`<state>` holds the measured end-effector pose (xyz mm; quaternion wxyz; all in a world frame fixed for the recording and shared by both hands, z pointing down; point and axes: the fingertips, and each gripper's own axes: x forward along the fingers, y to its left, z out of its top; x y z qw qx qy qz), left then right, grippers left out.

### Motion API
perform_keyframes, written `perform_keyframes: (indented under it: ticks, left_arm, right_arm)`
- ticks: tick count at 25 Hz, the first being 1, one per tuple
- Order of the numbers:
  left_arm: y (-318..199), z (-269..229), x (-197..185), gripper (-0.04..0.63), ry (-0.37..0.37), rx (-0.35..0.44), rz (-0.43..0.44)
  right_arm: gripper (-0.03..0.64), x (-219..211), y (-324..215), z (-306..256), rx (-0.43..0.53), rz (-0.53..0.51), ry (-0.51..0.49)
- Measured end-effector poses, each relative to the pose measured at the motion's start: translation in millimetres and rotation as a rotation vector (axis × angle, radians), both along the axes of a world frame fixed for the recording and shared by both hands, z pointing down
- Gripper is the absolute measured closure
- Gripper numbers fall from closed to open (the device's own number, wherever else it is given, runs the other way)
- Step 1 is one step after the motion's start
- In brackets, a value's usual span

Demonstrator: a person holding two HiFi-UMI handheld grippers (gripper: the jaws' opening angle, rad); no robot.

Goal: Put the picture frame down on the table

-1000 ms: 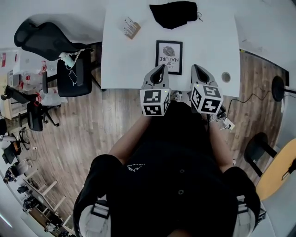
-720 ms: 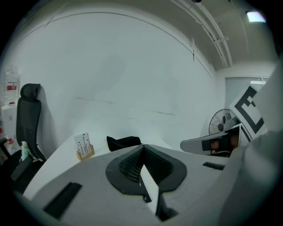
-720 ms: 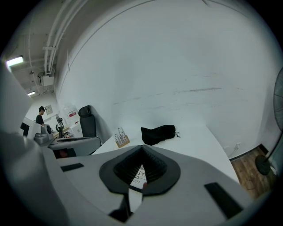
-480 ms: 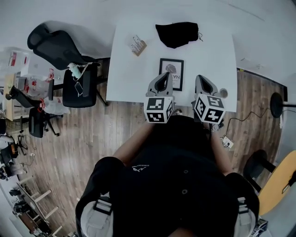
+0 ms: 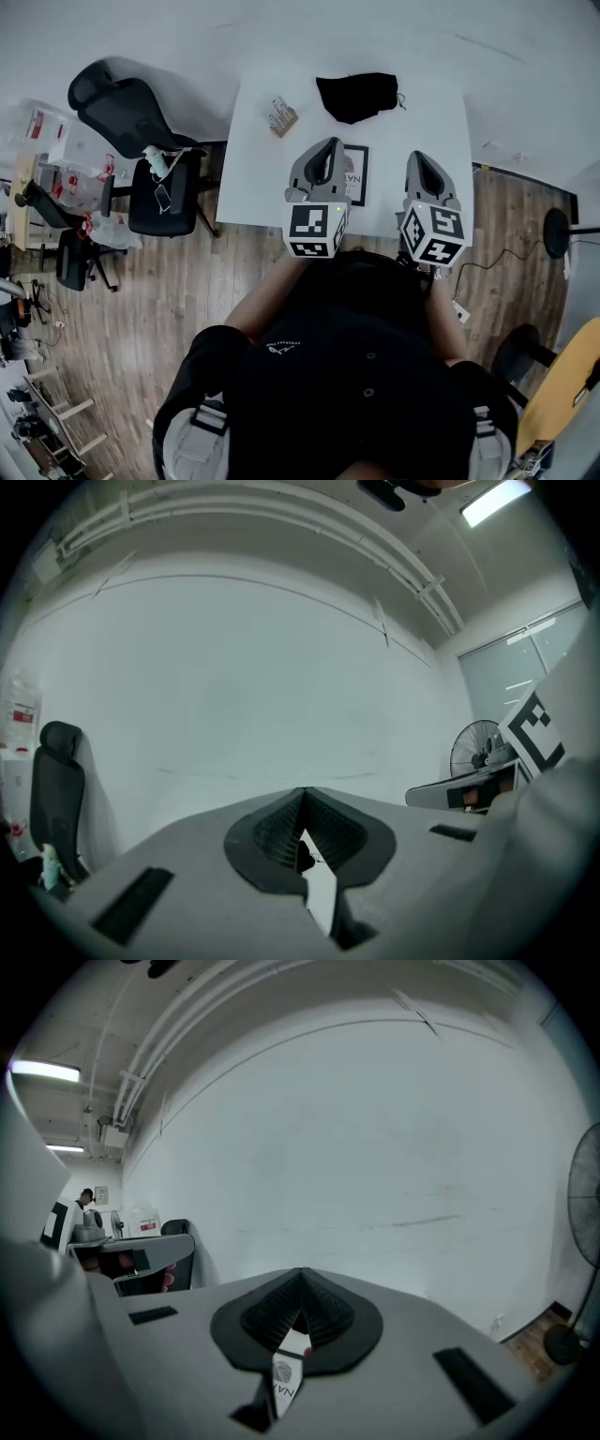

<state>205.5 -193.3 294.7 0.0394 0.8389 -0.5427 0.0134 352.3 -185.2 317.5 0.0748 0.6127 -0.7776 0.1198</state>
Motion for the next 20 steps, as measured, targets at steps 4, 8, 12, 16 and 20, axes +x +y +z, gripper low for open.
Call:
perform_keyframes:
  ticks: [4,8,12,16,20]
  left_arm:
    - [-1.5,-34.8,5.0,0.589,0.018,0.065,0.022]
    - [0.2,-68.0,4.2,0.589,0.038,0.123,0.044]
    - [-6.0,-88.4,2.5,0.589,0.022,0.179,0.035]
    - [-7.5,-88.6,2.6,0.589,0.007,0.191,0.022]
    - [-2.2,-71.8,0.8,0.589,0.019,0.152,0.017]
  right_arm:
    - [0.618,-2.7,-1.1,-31.3,0.084,-0.014,0.036]
    - [0.618,-5.6,0.9,-63.4,0.148,-0.02,0.03]
    - [0.618,-0.6,-4.4,-93.1,0.214,-0.007,0.023]
    - [0.618,5.5,-6.2,-106.5,0.253,-0.001,0.0]
    - [0.618,5.0,-3.2,-95.6,0.237,-0.005,-0.015]
